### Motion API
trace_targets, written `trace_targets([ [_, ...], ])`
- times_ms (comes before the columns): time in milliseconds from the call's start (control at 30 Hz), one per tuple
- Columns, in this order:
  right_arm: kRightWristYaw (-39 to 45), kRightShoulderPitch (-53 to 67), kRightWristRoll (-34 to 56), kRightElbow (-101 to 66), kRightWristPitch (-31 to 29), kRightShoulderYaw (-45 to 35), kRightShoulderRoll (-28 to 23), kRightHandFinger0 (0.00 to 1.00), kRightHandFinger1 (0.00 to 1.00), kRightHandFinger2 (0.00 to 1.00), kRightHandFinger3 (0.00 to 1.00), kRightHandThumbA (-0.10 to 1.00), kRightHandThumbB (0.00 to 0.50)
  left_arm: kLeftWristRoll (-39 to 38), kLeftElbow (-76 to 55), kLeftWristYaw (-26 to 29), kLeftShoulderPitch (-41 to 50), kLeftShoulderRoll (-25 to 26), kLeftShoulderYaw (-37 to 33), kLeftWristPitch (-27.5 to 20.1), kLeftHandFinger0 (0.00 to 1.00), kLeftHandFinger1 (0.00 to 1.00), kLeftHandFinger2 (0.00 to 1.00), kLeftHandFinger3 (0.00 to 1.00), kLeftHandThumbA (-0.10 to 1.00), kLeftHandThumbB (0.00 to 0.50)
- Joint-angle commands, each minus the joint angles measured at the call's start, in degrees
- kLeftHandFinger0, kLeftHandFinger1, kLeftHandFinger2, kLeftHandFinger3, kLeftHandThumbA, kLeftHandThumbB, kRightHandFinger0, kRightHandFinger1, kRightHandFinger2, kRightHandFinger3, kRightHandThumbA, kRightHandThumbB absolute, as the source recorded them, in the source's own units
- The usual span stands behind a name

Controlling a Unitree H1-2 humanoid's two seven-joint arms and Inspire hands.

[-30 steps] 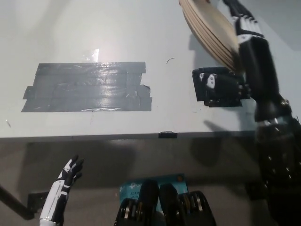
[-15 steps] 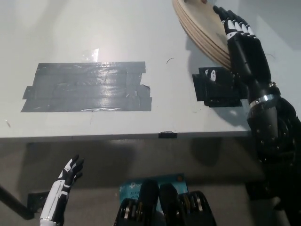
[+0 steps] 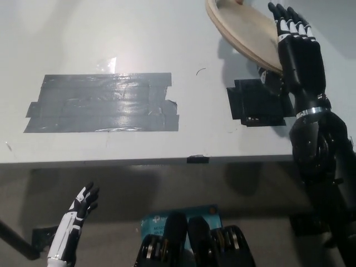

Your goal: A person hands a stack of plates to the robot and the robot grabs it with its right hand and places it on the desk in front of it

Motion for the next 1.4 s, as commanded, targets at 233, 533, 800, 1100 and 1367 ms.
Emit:
trace_targets([
  [233,-17.8,-4.7,1.4,1.6,-10.6,-1.3,0.7,0.0,0.0,0.18,0.14,1.0,0.019,0.3,-0.9,-0.8,-1.3,0.4,-0.3,-2.0,1.0,1.0,1.0,1.0,1.0,0.236],
  [533,-20.6,-4.0,3.2,-2.0,-14.5,-2.7,-0.1,0.0,0.0,0.14,0.11,0.9,0.0,0.6,-0.8,-0.6,-1.2,0.4,-0.3,-1.7,1.0,1.0,1.0,1.0,1.0,0.228],
  [800,-18.8,-4.7,5.2,-5.6,-15.8,-4.9,-2.1,0.0,0.0,0.23,0.15,0.72,0.002,0.7,-0.6,-0.7,-1.6,0.6,-0.3,-2.0,1.0,1.0,1.0,1.0,1.0,0.224],
  [1100,-20.0,-3.9,-1.6,2.7,-15.9,-0.4,-5.3,0.0,0.0,0.22,0.13,0.75,0.008,0.4,-0.7,-1.2,-1.6,0.9,-0.4,-1.8,1.0,1.0,1.0,1.0,1.0,0.21],
  [1367,-25.7,-7.4,-9.1,20.0,-17.2,9.7,-6.9,0.0,0.0,0.09,0.07,0.65,0.014,0.4,-0.4,-1.3,-1.9,0.7,-0.4,-1.7,1.0,1.0,1.0,1.0,1.0,0.209],
])
